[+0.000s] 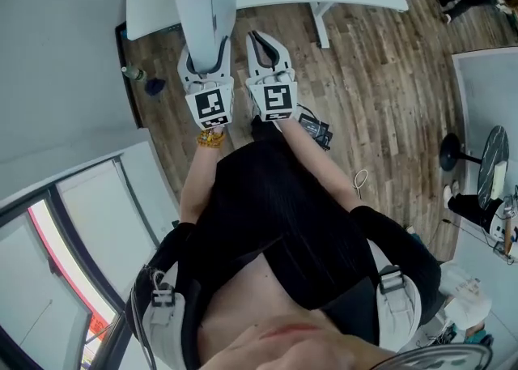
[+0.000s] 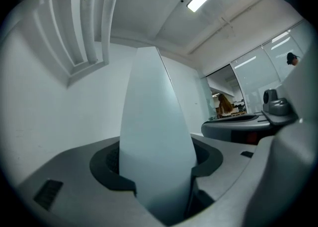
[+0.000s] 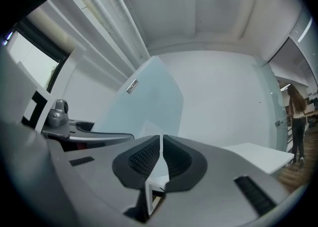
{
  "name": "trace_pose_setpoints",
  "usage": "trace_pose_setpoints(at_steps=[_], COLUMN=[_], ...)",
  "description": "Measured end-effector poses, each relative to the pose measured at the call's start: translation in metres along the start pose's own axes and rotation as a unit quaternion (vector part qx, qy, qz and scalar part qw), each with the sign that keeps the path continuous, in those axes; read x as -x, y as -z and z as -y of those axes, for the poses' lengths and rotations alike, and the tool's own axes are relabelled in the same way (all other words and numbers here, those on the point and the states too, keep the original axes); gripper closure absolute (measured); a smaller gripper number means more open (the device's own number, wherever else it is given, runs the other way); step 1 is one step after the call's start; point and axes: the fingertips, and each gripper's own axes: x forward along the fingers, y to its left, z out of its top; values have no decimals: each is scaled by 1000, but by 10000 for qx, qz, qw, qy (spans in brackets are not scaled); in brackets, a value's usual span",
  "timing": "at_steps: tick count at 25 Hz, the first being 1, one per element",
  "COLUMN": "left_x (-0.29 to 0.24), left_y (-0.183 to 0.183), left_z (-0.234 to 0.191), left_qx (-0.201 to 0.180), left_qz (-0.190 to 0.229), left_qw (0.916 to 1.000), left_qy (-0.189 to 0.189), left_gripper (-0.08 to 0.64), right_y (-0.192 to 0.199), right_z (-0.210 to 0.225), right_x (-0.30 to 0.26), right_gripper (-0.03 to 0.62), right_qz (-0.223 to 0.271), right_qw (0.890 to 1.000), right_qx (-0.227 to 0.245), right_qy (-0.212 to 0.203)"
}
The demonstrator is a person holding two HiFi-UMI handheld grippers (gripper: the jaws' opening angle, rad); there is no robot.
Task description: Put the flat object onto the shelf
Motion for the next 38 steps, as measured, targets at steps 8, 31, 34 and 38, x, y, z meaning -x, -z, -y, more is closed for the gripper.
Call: trace_pose_setpoints(at_steps=[8,31,34,38], left_x=[-103,-322,-341,-355], left_y=[14,73,85,98], left_z=[-3,-35,-33,-32], left_qx=[-43,600,689,963], left_qz=[-82,-152,-241,-399], left_qw=[9999,9944,9918,9862], left_qy=[-93,856,1044,1287], left_gripper=[279,279,279,279], right_y=[15,60,67,79], right_z=[69,164,173,176], right_x=[-84,-280,-293,-306], right_gripper=[560,560,560,560], right_qz=[35,-589,-697,-833], right_qw=[10000,9968,9955,9945], right_qx=[-60,437,469,437], right_qy=[-69,331,436,461])
